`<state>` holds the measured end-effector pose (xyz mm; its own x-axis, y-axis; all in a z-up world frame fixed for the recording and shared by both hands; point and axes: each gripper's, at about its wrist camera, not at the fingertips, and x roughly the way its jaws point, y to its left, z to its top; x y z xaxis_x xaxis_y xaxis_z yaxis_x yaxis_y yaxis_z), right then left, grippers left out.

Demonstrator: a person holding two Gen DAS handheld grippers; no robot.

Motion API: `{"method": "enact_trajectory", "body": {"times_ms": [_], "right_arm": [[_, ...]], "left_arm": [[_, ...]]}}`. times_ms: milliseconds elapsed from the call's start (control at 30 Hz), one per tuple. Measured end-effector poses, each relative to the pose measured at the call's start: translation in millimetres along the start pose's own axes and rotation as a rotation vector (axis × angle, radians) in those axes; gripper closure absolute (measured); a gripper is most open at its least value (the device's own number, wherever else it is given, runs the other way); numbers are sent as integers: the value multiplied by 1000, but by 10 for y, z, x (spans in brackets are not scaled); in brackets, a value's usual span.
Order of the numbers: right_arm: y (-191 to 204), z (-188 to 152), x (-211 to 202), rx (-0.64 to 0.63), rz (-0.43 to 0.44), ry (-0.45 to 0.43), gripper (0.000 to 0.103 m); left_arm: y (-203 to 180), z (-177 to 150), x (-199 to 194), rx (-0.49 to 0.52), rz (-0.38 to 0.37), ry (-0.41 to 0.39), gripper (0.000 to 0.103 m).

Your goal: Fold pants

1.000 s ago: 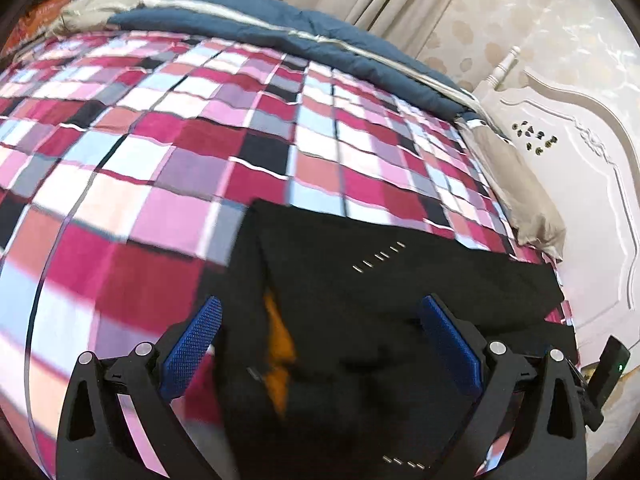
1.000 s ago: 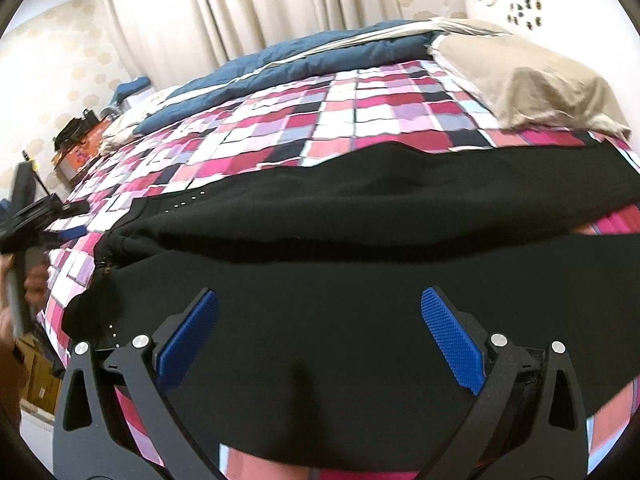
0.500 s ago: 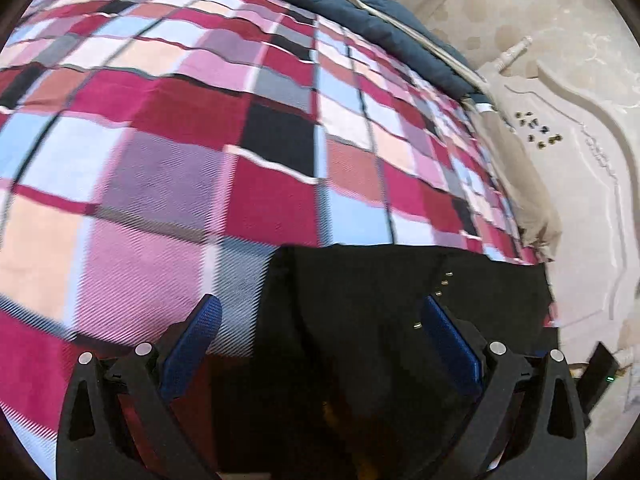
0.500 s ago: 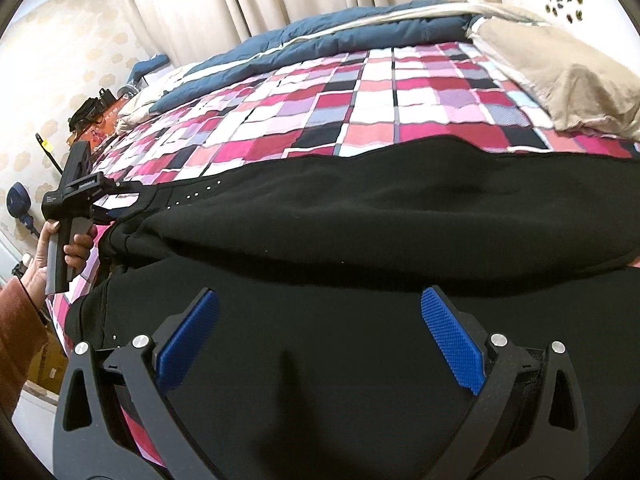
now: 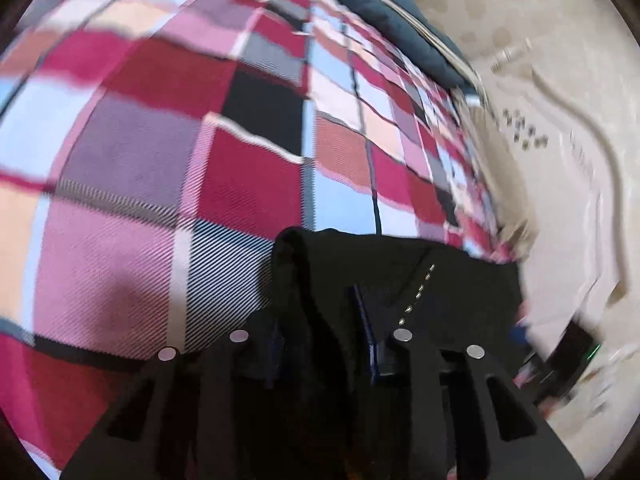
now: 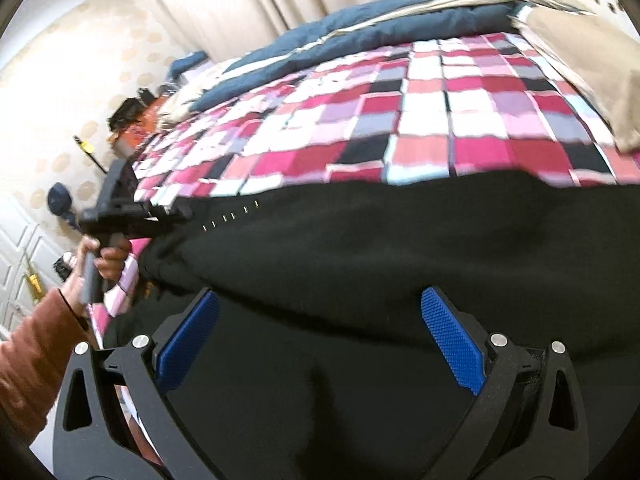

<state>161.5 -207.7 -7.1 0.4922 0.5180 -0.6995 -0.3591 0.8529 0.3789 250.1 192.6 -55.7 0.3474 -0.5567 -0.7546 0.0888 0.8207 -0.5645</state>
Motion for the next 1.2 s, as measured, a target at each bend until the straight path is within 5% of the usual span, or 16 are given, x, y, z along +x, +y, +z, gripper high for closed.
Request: {"method": "enact_trajectory", "body": {"times_ms": [100, 267, 333, 533, 567, 600, 667, 700, 733, 867, 1200], "right_arm": [[-46, 323, 34, -83, 37, -2, 2], [-171, 834, 267, -207, 17, 43, 2], [-286, 974, 515, -233, -18, 114, 2], [-381, 993, 1089, -262, 66, 303, 2], [-359, 968, 1154, -282, 59, 327, 11], [-326, 923, 1249, -302, 57, 373, 50], [-212, 854, 1320, -361, 27, 410, 61], [-150, 848, 1307, -384, 23, 419, 77], [-116, 860, 1290, -390, 26, 429, 82], [-28, 958, 1188, -431, -44, 399, 90], [271, 1380, 773, -510, -278, 123, 91]], "left_arm": [[-124, -9, 29, 62, 55, 3, 84], [-175, -4, 105, 111, 120, 14, 86], [-168, 8, 121, 110, 121, 12, 86], [-164, 10, 126, 120, 129, 10, 86], [-174, 9, 127, 123, 135, 11, 86], [-191, 11, 127, 130, 146, 13, 86], [-228, 19, 133, 143, 167, 14, 87], [-257, 26, 132, 157, 183, 15, 87], [-276, 34, 128, 165, 195, 14, 87], [-281, 132, 68, 148, 200, -12, 89], [-425, 520, -209, 108, 130, -128, 97]]}}
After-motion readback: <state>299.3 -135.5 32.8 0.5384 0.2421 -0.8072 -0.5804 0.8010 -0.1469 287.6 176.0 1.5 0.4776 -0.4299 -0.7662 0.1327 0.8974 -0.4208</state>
